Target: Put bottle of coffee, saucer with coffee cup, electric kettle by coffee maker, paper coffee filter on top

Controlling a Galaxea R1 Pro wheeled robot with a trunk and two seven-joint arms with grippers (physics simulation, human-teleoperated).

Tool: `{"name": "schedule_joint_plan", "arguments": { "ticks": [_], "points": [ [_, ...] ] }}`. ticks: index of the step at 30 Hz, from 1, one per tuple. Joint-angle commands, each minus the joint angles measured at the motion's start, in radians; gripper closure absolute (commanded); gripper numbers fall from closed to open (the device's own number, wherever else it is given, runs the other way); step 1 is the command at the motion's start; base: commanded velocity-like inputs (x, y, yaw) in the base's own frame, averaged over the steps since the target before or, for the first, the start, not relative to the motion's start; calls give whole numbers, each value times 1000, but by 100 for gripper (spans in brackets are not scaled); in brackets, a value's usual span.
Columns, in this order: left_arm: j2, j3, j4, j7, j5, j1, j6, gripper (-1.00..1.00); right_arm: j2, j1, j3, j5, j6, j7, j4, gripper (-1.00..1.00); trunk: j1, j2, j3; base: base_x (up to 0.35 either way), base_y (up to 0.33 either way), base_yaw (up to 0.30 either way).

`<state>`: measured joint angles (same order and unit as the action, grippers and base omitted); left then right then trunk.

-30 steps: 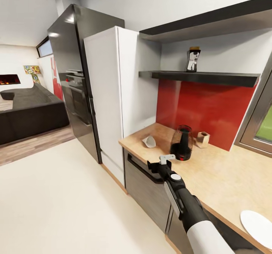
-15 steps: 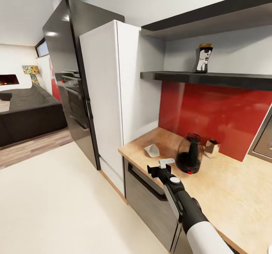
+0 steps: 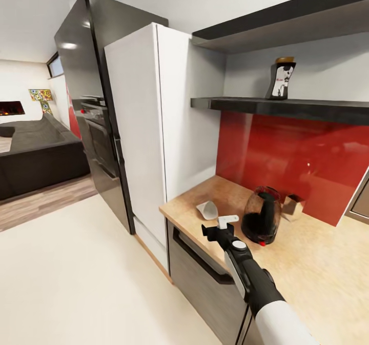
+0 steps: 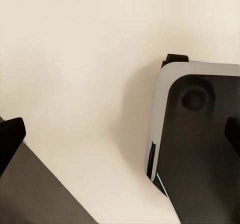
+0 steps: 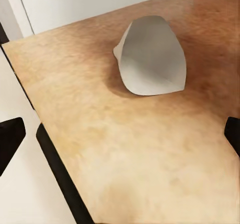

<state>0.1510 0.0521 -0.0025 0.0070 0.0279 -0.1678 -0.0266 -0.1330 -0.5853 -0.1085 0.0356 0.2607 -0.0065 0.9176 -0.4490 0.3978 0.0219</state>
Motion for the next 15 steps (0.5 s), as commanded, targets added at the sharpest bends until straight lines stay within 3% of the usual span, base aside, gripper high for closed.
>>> {"name": "schedule_joint_plan", "arguments": {
  "ticks": [1,4,9,15],
  "points": [
    [0,5,1,1,3,-1,-3,-100,4,-1,-1,3,6,-1,2,-100,-1,2,2,242,29,0],
    [-1,5,1,1,3,-1,-3,-100,23,-1,-2,3,5,0,0,-100,-1,2,2,296,76,0],
    [-1,5,1,2,2,-1,0,-100,28,-1,-1,1,6,0,-64,-100,-1,2,2,311,100,0],
    [-1,5,1,2,1,-1,-1,-100,27,-1,0,0,5,0,-108,-100,-1,2,2,81,24,0]
  ]
}}
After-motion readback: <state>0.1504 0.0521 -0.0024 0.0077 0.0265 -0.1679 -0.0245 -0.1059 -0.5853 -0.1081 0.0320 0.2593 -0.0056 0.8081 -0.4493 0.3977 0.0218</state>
